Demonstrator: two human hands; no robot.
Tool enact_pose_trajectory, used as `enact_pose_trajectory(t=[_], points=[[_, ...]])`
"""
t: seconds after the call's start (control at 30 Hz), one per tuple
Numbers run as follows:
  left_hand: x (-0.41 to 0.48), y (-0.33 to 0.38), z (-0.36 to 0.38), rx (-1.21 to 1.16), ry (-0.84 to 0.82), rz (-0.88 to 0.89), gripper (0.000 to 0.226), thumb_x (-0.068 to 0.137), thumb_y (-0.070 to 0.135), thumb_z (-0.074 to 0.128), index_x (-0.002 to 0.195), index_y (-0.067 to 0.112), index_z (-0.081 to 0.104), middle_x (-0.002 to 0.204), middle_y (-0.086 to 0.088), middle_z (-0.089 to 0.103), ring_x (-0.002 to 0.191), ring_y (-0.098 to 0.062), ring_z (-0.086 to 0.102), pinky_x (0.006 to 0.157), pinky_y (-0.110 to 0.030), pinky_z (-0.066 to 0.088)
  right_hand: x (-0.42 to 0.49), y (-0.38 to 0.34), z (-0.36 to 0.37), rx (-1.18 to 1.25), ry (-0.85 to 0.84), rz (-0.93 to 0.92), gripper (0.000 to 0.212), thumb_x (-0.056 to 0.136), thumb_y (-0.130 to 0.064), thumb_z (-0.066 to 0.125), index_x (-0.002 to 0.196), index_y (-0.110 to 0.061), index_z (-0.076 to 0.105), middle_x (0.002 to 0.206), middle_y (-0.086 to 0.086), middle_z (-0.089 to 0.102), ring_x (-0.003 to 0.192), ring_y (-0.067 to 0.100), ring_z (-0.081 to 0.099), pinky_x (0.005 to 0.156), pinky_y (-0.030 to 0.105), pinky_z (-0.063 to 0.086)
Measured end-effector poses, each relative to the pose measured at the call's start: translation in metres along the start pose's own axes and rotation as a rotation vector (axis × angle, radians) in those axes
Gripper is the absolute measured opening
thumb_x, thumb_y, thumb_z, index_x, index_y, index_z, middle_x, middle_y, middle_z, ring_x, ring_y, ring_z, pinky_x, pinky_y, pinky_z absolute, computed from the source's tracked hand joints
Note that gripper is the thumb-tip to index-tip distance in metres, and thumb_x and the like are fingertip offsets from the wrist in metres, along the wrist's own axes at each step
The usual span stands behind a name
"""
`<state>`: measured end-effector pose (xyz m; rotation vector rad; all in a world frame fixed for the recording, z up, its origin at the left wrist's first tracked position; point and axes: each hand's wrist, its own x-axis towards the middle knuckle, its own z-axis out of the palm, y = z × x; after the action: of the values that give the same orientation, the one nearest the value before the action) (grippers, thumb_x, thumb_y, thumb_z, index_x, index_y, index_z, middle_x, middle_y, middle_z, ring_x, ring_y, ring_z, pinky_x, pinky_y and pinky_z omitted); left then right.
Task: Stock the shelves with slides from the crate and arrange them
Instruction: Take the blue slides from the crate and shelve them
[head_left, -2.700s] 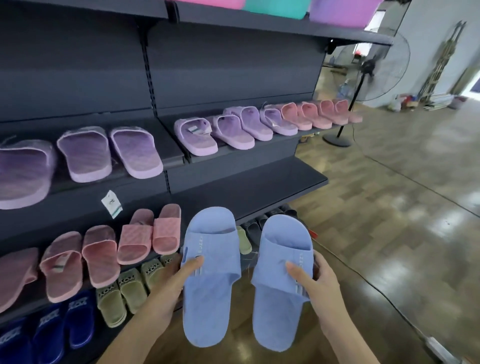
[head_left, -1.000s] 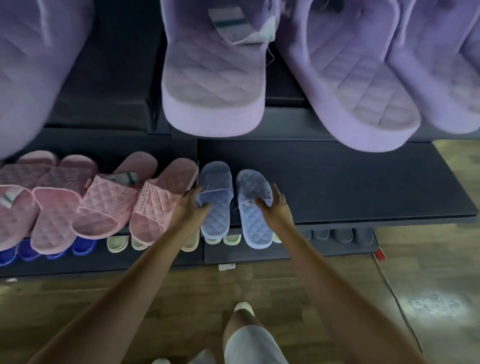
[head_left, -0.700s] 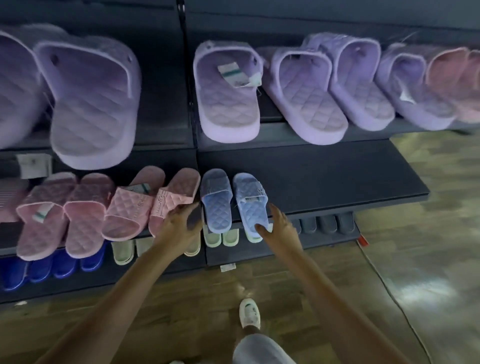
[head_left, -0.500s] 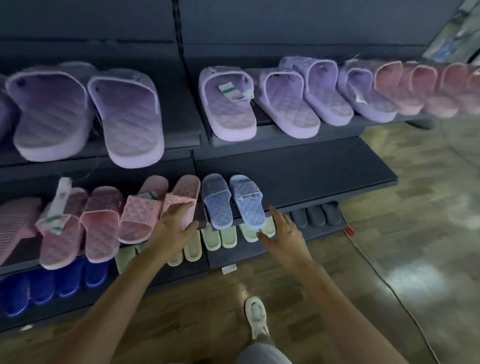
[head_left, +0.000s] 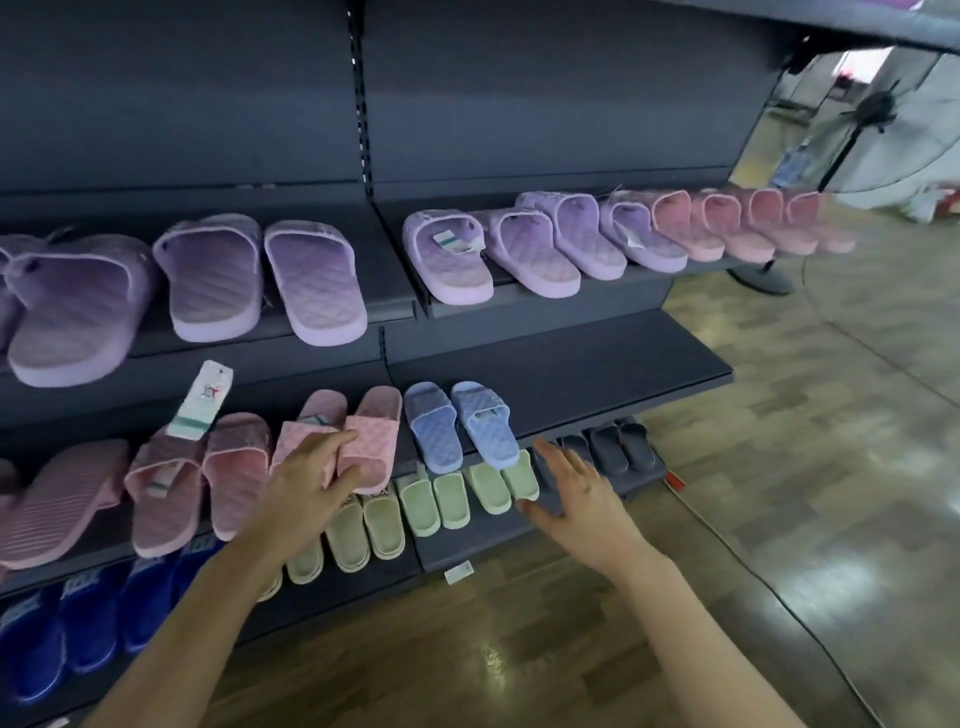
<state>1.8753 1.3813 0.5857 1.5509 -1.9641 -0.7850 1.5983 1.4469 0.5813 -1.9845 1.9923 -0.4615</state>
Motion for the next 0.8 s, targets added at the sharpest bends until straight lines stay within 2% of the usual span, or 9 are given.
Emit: enact_pose_trajectory(t=[0.1, 0.13, 0.2, 0.27, 0.33, 0.4, 0.5, 0.8], points=[[-0.021, 0.005, 0.000, 0.055, 0.072, 0.016, 0.040, 0.088, 0.021, 0.061, 0.126, 0.010, 0.055, 0.126, -0.008, 0.056, 0.103, -0.022, 0.053, 0.082, -0.020, 0.030, -0.012, 0.003, -0.011, -0.042, -0.025, -0.082, 0.067, 0.088, -0.044, 0.055, 0.145, -0.023, 0.026, 0.144, -0.005, 0.037, 0.127, 0.019, 0.039, 0.100, 0.032, 0.033], [-0.029, 0.007, 0.000, 0.073, 0.093, 0.012, 0.039, 0.088, 0.017, 0.060, 0.125, 0.008, 0.055, 0.123, -0.009, 0.057, 0.096, -0.021, 0.053, 0.080, -0.020, 0.030, -0.016, 0.004, -0.015, -0.055, -0.031, -0.104, 0.067, 0.088, -0.045, 0.054, 0.145, -0.024, 0.026, 0.144, -0.006, 0.036, 0.128, 0.018, 0.037, 0.100, 0.031, 0.032], [-0.048, 0.006, 0.001, 0.088, 0.123, -0.009, 0.037, 0.087, 0.014, 0.062, 0.122, 0.006, 0.057, 0.120, -0.011, 0.059, 0.098, -0.022, 0.054, 0.082, -0.023, 0.034, -0.024, 0.007, -0.021, -0.067, -0.043, -0.147, 0.066, 0.088, -0.045, 0.054, 0.144, -0.024, 0.026, 0.145, -0.007, 0.035, 0.130, 0.017, 0.036, 0.102, 0.031, 0.031], [-0.070, 0.006, 0.001, 0.099, 0.148, -0.038, 0.035, 0.086, 0.014, 0.064, 0.120, 0.008, 0.058, 0.119, -0.010, 0.059, 0.107, -0.024, 0.054, 0.088, -0.030, 0.039, -0.035, 0.009, -0.025, -0.058, -0.057, -0.183, 0.066, 0.087, -0.045, 0.055, 0.144, -0.025, 0.027, 0.145, -0.006, 0.036, 0.131, 0.018, 0.036, 0.103, 0.034, 0.032], [-0.095, 0.007, 0.000, 0.140, 0.178, -0.065, 0.037, 0.085, 0.022, 0.064, 0.121, 0.013, 0.058, 0.119, -0.008, 0.058, 0.109, -0.027, 0.054, 0.091, -0.041, 0.045, -0.049, 0.009, -0.027, -0.059, -0.080, -0.220, 0.066, 0.088, -0.046, 0.053, 0.145, -0.026, 0.026, 0.147, -0.006, 0.034, 0.132, 0.019, 0.034, 0.105, 0.037, 0.032], [-0.121, 0.012, 0.001, 0.215, 0.205, -0.093, 0.040, 0.085, 0.024, 0.065, 0.123, 0.013, 0.057, 0.121, -0.009, 0.058, 0.110, -0.030, 0.054, 0.092, -0.046, 0.045, -0.063, 0.010, -0.027, -0.067, -0.104, -0.252, 0.066, 0.089, -0.047, 0.051, 0.145, -0.027, 0.024, 0.149, -0.007, 0.030, 0.134, 0.020, 0.032, 0.106, 0.038, 0.030], [-0.164, 0.020, 0.008, 0.297, 0.242, -0.181, 0.042, 0.085, 0.017, 0.064, 0.126, 0.012, 0.055, 0.125, -0.010, 0.057, 0.113, -0.032, 0.053, 0.093, -0.046, 0.042, -0.084, 0.009, -0.024, -0.050, -0.139, -0.305, 0.065, 0.089, -0.046, 0.052, 0.145, -0.028, 0.023, 0.149, -0.007, 0.029, 0.134, 0.017, 0.030, 0.104, 0.032, 0.027], [-0.308, 0.019, 0.011, 0.443, 0.331, -0.431, 0.048, 0.089, 0.030, 0.057, 0.134, 0.016, 0.048, 0.135, -0.007, 0.050, 0.123, -0.027, 0.045, 0.101, -0.042, 0.034, -0.128, -0.035, -0.001, -0.083, -0.315, -0.520, 0.067, 0.091, -0.047, 0.049, 0.147, -0.031, 0.015, 0.151, -0.006, 0.026, 0.137, 0.016, 0.026, 0.108, 0.031, 0.024]])
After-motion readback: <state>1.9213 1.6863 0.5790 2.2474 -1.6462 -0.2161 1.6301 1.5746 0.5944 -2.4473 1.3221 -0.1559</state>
